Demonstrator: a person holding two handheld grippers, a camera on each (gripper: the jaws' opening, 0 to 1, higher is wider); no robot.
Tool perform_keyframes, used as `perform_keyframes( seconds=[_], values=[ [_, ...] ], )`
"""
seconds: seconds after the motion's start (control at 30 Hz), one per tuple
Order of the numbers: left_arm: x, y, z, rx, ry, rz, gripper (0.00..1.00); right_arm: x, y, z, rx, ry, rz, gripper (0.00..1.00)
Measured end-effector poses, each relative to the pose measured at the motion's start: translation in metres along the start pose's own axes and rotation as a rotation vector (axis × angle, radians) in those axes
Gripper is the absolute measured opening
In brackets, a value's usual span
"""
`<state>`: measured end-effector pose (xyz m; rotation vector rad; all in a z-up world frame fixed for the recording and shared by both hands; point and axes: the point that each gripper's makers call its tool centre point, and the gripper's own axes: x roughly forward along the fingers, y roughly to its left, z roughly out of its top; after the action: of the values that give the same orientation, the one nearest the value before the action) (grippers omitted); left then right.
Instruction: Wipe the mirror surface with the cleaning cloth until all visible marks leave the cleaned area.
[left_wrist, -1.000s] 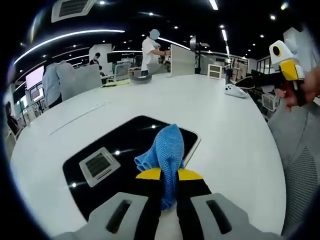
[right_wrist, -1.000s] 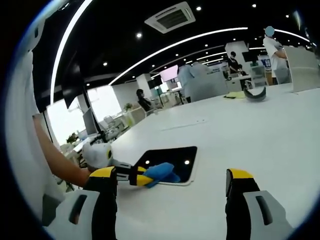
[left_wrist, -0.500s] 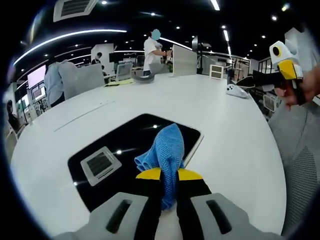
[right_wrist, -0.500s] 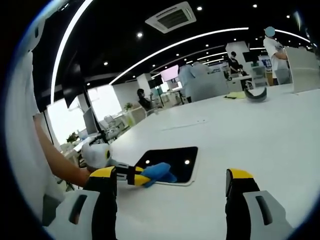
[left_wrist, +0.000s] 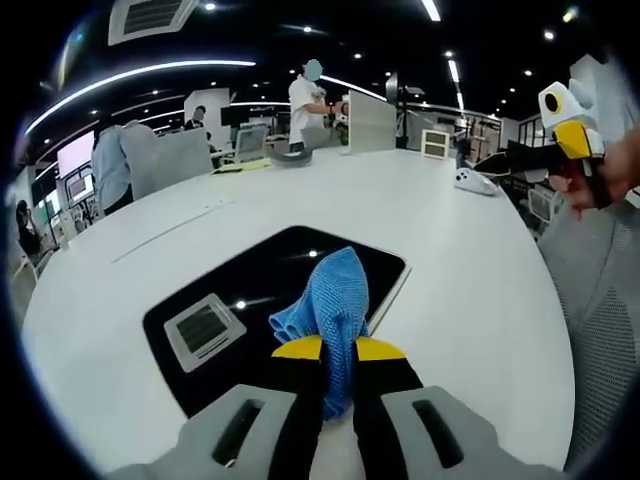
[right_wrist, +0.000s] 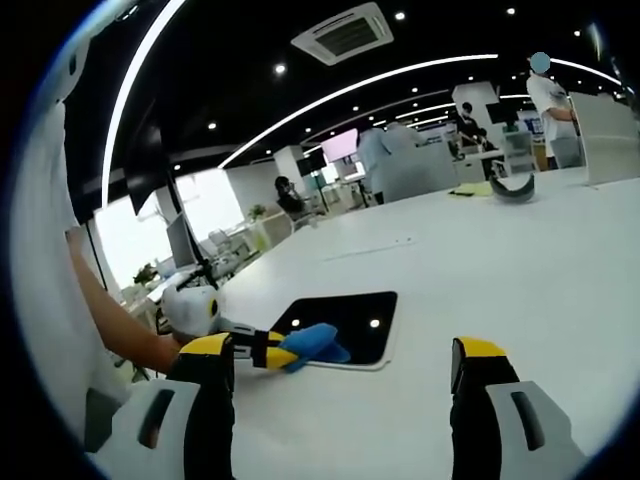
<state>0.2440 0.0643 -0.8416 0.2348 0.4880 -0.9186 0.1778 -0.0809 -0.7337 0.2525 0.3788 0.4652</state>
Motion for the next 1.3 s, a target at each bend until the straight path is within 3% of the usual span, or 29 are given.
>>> perform_keyframes(
  seconds=[0.47,0.8,1.3],
  values=[
    [0.000,0.002,0.001,-0.015,-0.004,0.010,0.07,0.000,-0.001,-0.002,0.002,0.004,-0.002,0.89],
    [0.002,0.009,0.002,-0.074,-0.012,0.033,0.07,0.000,-0.002,-0.001,0.001,0.003,-0.005,0.89],
    [0.004,0.013,0.003,-0.061,-0.010,0.049,0.07,0.000,-0.003,-0.001,0.002,0.006,-0.006,0.89]
  ],
)
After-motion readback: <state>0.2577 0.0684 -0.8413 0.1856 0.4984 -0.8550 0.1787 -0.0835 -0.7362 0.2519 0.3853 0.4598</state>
